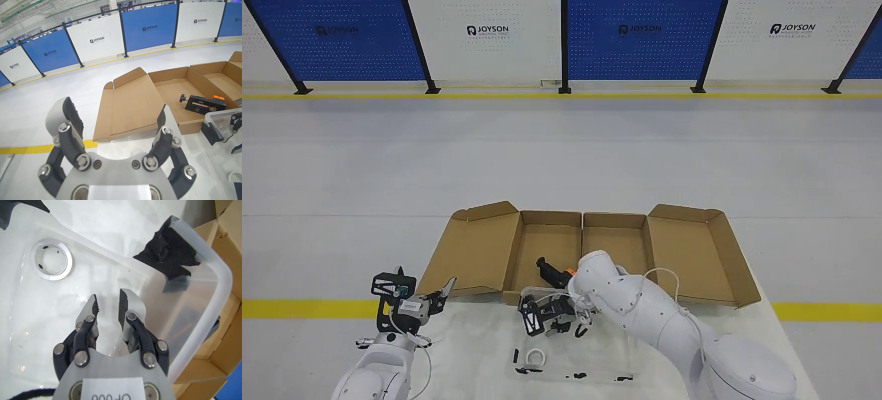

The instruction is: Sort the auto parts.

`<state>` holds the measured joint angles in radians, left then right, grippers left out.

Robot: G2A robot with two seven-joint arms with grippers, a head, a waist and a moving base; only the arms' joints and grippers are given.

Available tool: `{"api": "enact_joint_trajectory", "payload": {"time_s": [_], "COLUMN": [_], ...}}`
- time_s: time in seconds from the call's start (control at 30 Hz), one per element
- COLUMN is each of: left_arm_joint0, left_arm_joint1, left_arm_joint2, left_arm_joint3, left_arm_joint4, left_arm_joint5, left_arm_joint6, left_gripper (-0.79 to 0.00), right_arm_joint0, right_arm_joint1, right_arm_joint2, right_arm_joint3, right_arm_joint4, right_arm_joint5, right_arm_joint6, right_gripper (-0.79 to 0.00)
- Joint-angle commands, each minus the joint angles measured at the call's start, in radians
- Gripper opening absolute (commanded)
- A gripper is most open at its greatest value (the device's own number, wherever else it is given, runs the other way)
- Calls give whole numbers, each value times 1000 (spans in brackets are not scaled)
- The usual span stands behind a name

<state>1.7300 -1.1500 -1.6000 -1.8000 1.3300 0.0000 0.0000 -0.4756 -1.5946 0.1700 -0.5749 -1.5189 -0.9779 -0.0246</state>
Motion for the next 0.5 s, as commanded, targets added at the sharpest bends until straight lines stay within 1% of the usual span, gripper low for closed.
{"api": "enact_joint_trajectory", "payload": {"time_s": [0.0, 0.1, 0.2, 0.33, 0.47], "left_arm_joint0": [0, 0, 0, 0, 0], "left_arm_joint1": [0, 0, 0, 0, 0], "left_arm_joint2": [0, 0, 0, 0, 0], "left_arm_joint3": [0, 0, 0, 0, 0], "left_arm_joint4": [0, 0, 0, 0, 0], "left_arm_joint5": [0, 0, 0, 0, 0], "left_arm_joint6": [0, 0, 0, 0, 0], "left_gripper": [0, 0, 0, 0, 0], "right_arm_joint0": [-6, -20, -33, -52, -86], "right_arm_joint1": [11, 42, 81, 141, 219], "right_arm_joint2": [0, 0, 0, 5, 37], "right_arm_joint3": [-20, -61, -104, -184, -296], "right_arm_joint4": [-40, -126, -204, -269, -313], "right_arm_joint5": [11, 17, 33, 83, 159], "right_arm_joint6": [-58, -167, -248, -317, -348], "right_gripper": [0, 0, 0, 0, 0]}}
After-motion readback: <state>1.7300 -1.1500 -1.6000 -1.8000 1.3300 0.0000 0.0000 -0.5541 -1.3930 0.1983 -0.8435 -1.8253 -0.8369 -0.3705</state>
